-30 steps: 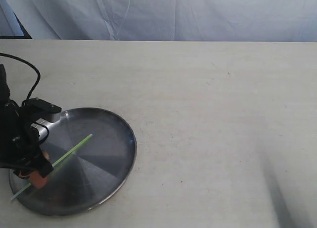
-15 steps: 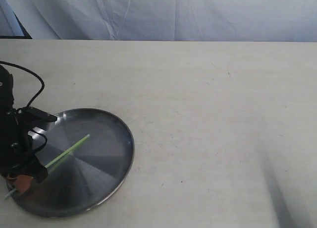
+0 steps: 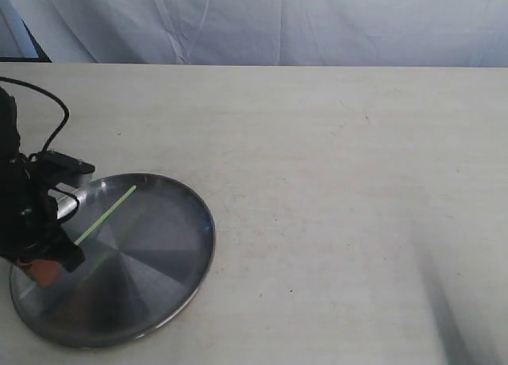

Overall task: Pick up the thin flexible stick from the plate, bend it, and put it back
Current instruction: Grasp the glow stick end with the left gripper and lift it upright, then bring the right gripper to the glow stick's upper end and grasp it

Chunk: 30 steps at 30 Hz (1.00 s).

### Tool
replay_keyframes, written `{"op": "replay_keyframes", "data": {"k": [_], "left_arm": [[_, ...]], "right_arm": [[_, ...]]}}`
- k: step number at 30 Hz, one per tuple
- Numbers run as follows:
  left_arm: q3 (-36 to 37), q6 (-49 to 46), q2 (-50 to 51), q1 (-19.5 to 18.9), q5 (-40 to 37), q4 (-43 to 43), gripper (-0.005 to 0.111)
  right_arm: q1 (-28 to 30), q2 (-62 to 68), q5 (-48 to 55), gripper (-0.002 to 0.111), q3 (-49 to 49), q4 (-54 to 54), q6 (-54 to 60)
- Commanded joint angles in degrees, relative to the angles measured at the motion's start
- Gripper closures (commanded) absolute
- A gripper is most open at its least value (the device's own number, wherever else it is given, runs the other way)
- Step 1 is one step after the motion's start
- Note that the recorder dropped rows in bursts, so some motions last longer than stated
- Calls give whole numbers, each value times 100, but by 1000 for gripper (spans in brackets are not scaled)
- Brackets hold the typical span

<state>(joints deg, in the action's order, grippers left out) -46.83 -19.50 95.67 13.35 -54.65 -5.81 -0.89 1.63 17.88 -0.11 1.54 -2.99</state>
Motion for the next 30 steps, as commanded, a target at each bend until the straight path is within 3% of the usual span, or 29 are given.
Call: {"op": "replay_keyframes", "data": {"k": [1, 10, 16, 18, 23, 30], "left_arm": [[-59, -391, -624, 171, 19, -695, 107], [-46, -2523, -1668, 238, 267, -3542, 107], [-23, -3071, -1692, 300, -23, -4069, 107], [-23, -3083, -1692, 430, -53, -4080, 107], [-23, -3322, -1692, 893, 36, -4287, 107], [-23, -3513, -1692, 1379, 296, -4535, 107]], "right_arm": [[11, -22, -46, 108, 11, 10, 31], [11, -22, -46, 108, 11, 10, 31], [11, -22, -208, 108, 11, -39, -34], [11, -22, -745, 108, 11, 697, -420], [11, -22, -1788, 108, 11, 4203, -1801], [-80, 46, -1294, 108, -155, 4700, -1864]]}}
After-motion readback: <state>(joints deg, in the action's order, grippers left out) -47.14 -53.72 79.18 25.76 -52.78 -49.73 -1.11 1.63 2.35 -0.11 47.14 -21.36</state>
